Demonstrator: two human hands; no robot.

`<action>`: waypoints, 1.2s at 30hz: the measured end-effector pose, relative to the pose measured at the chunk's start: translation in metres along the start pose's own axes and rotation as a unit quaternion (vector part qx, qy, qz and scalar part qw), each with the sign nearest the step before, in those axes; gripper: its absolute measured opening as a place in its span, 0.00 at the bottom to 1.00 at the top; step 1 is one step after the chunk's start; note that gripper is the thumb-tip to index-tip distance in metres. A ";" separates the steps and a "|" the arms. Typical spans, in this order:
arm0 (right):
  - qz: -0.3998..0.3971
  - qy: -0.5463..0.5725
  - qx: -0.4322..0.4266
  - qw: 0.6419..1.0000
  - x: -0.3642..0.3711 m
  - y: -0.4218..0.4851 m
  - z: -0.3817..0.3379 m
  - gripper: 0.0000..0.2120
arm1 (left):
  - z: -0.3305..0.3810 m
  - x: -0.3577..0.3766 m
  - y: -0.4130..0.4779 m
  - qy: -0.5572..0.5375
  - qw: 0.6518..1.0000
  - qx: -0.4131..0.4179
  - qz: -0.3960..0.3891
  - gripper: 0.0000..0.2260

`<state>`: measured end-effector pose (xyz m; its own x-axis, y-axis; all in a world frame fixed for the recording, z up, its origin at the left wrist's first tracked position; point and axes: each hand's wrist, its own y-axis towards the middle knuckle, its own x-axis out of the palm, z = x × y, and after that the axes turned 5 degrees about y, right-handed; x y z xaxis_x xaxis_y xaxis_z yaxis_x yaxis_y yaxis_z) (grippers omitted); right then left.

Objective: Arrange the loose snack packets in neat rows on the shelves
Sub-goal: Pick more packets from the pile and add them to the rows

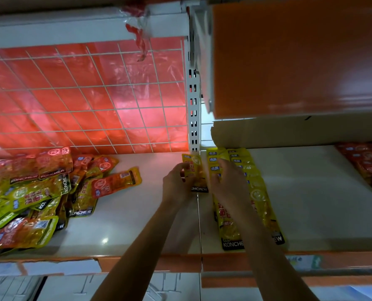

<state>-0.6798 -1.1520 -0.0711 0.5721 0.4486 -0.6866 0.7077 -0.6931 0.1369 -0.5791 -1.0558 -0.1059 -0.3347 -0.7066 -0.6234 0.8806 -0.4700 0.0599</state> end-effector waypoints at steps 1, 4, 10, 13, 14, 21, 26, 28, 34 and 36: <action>-0.005 -0.004 -0.001 1.000 0.001 0.000 0.001 0.22 | 0.000 0.002 0.002 0.024 1.000 0.005 -0.008 0.19; -0.009 -0.017 -0.011 1.000 0.004 0.002 0.003 0.21 | 0.000 0.010 0.009 0.106 0.994 0.029 -0.019 0.20; -0.003 -0.033 -0.017 0.999 0.007 0.004 0.004 0.21 | 0.001 0.019 0.015 0.171 0.984 0.045 -0.031 0.19; -0.007 -0.040 -0.018 0.999 0.008 0.004 0.004 0.21 | 0.002 0.019 0.019 0.201 0.977 0.061 -0.031 0.18; -0.007 -0.041 -0.020 0.999 0.009 0.004 0.004 0.21 | 0.002 0.018 0.020 0.206 0.976 0.063 -0.031 0.18; -0.012 -0.052 -0.038 0.998 0.013 0.002 -0.002 0.19 | 0.001 0.017 0.018 0.199 0.977 0.068 -0.014 0.19; -0.014 -0.055 -0.067 0.996 0.026 0.000 -0.019 0.18 | -0.010 -0.002 0.010 0.226 0.969 0.091 0.044 0.18; -0.032 -0.052 -0.085 0.995 0.037 -0.001 -0.029 0.18 | -0.018 -0.016 0.006 0.249 0.962 0.093 0.066 0.18; -0.098 -0.060 -0.134 0.984 0.080 -0.007 -0.060 0.21 | -0.049 -0.067 -0.007 0.290 0.949 0.027 0.117 0.17; -0.125 -0.059 -0.151 0.979 0.094 -0.010 -0.073 0.21 | -0.059 -0.087 -0.011 0.308 0.941 0.005 0.138 0.16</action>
<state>-0.6027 -1.0618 -0.0854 0.3269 0.5025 -0.8004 0.9198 -0.3637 0.1473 -0.5403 -0.9579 -0.0990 0.1667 -0.3628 -0.9168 0.9012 -0.3213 0.2910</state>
